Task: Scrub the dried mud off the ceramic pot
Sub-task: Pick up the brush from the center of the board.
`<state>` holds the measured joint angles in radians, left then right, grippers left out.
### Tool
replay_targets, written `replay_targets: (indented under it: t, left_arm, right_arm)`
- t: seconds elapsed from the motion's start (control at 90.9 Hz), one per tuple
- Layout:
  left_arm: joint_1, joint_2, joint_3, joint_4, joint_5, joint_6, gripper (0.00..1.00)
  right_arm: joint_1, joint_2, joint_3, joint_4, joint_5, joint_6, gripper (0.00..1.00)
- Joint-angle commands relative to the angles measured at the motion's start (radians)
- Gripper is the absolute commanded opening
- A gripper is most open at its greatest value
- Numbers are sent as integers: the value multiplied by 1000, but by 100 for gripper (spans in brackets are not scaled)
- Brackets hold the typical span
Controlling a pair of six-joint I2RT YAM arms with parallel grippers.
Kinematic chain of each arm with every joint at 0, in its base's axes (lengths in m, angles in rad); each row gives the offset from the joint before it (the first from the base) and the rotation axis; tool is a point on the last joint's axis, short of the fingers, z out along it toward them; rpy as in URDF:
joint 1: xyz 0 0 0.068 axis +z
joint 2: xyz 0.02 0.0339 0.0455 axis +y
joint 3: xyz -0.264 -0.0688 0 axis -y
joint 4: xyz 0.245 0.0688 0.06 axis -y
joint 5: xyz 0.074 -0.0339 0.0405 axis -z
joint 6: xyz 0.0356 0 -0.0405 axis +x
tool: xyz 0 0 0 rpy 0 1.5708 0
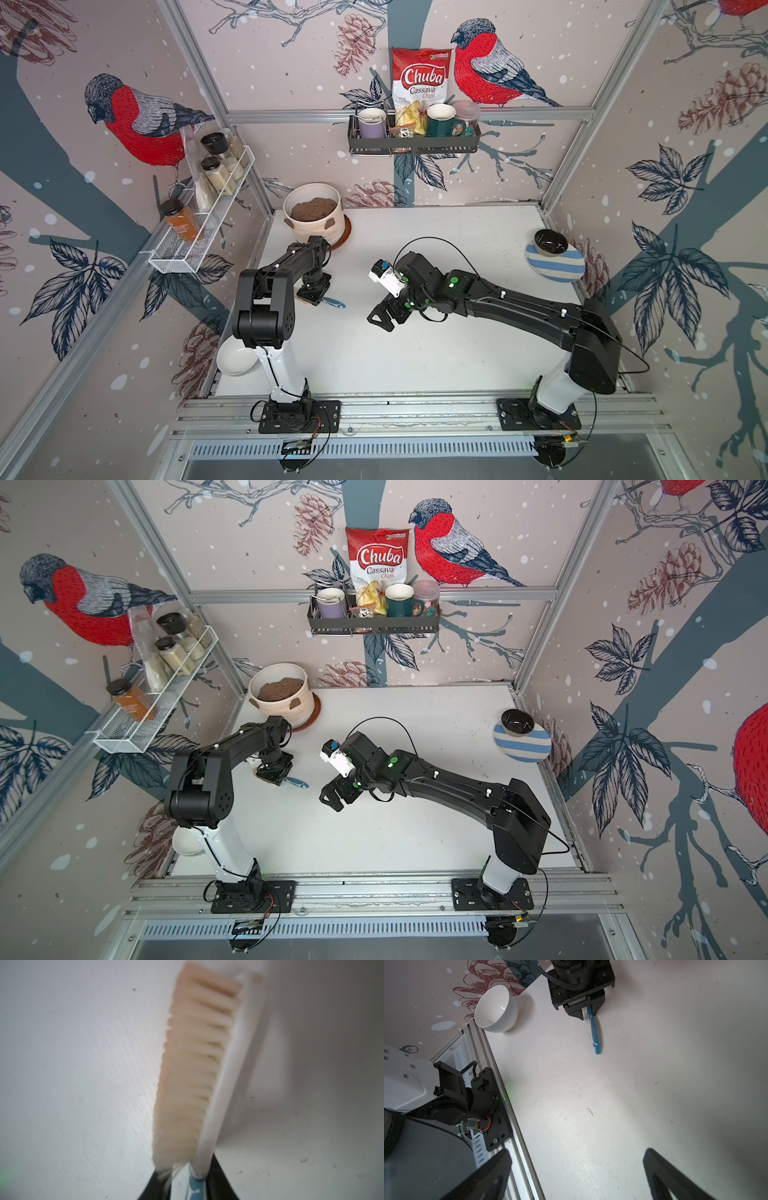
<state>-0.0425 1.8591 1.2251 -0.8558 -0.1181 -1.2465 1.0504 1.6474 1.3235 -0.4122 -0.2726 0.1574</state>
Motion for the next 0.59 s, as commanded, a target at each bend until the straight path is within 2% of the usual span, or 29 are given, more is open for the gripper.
replay_targets:
  t: [0.0, 0.187, 0.297, 0.407, 0.583]
  left_arm:
    - [5, -12, 10, -54, -36, 27, 13]
    - [4, -87, -35, -45, -45, 10, 0]
    - [6, -131, -42, -46, -41, 21, 0]
    - [6, -189, -52, -46, 19, 32, 0]
    - [-2, -345, -102, -44, 86, 46, 0]
  right_arm:
    - [-5, -3, -3, 34, -25, 20, 100]
    - [-12, 0, -2, 33, -29, 31, 100]
    - [-13, -8, -7, 29, -15, 28, 100]
    - [-13, -12, -2, 22, 7, 44, 100]
    - [-12, -9, 98, -85, 33, 62, 100]
